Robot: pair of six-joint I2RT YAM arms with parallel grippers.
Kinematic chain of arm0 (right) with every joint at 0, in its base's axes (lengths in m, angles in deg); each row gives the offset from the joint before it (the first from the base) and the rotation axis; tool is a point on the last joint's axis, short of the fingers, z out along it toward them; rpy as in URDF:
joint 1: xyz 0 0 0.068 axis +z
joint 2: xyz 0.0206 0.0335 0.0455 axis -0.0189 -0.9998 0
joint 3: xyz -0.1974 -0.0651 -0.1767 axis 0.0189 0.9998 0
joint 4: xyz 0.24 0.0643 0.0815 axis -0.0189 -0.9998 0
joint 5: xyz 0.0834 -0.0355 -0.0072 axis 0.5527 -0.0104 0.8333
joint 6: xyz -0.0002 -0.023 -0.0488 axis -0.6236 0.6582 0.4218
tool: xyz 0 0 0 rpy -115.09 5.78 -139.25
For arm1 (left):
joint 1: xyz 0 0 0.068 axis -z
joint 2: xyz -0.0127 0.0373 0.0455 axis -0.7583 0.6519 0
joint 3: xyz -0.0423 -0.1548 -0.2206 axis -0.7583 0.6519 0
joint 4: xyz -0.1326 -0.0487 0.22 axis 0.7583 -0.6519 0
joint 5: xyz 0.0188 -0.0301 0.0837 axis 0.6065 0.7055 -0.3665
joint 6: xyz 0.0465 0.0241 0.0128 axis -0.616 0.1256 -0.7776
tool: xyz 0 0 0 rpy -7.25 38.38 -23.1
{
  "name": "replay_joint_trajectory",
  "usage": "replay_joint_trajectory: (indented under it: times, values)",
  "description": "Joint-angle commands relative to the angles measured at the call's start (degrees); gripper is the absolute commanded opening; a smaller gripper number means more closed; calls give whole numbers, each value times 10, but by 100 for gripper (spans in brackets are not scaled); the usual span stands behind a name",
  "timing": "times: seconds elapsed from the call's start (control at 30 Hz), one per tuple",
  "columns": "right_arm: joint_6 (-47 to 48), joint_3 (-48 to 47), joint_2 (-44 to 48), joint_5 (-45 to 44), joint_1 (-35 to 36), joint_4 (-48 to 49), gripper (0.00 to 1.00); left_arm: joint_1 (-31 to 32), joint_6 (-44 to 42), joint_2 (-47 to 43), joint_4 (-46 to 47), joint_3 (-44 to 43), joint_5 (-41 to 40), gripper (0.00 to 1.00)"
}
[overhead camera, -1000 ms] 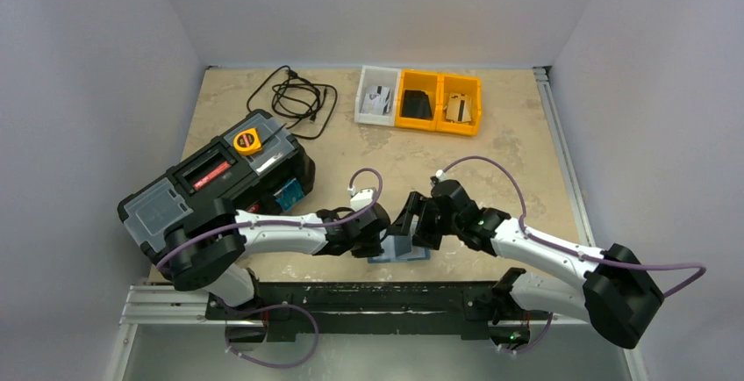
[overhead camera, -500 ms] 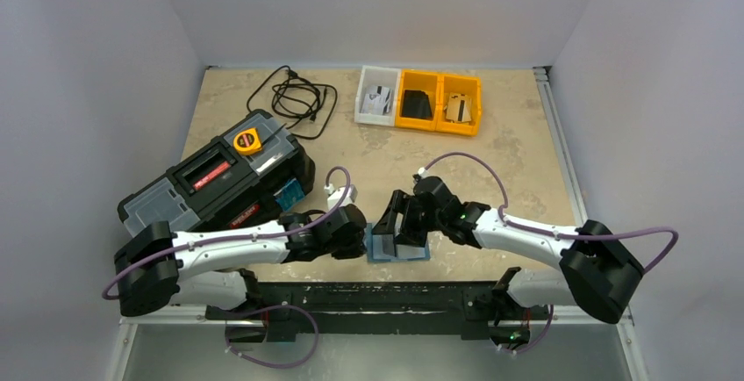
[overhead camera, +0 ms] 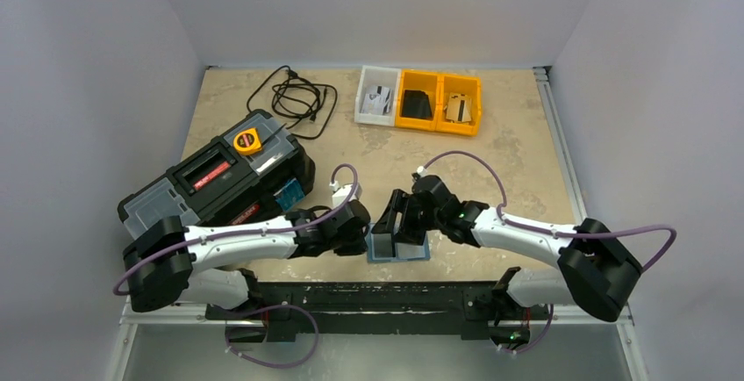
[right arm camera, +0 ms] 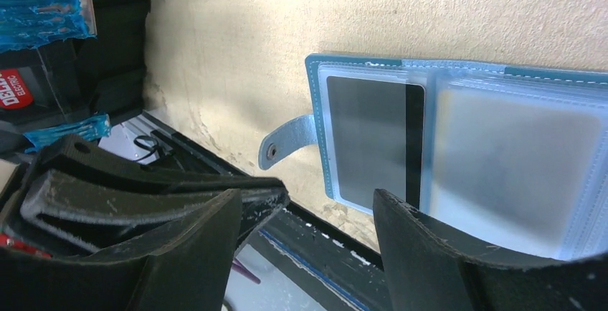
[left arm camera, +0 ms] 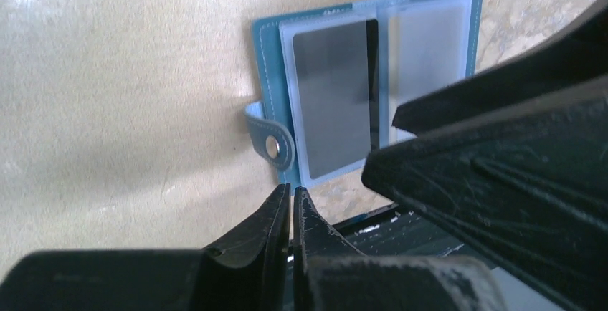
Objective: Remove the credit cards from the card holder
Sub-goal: Remove the credit card from the card holder.
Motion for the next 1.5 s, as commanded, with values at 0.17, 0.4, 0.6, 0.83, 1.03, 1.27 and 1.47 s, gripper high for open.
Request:
replay_joint_trajectory:
  times: [0.17, 0.4, 0.6, 0.83, 1.03, 1.27, 1.47]
  values:
    - [21, 33, 11, -20, -10, 24, 56, -51, -43, 43, 79, -30, 41, 4]
    - [30, 53, 4, -23, -19, 31, 47, -59, -50, 77, 89, -37, 50, 2]
    - [40, 59, -12, -23, -24, 45, 45, -62, -47, 107, 102, -35, 49, 1]
    - [52, 64, -27, -22, -33, 51, 42, -62, -41, 141, 113, -28, 54, 0]
    - [62, 71, -34, -24, -42, 49, 38, -62, -25, 158, 85, -32, 47, 0]
    - [74, 89, -40, 5, -56, 89, 31, -60, -17, 180, 76, -41, 53, 0]
    - [75, 107, -41, 39, -60, 146, 23, -60, -12, 189, 64, -50, 56, 0]
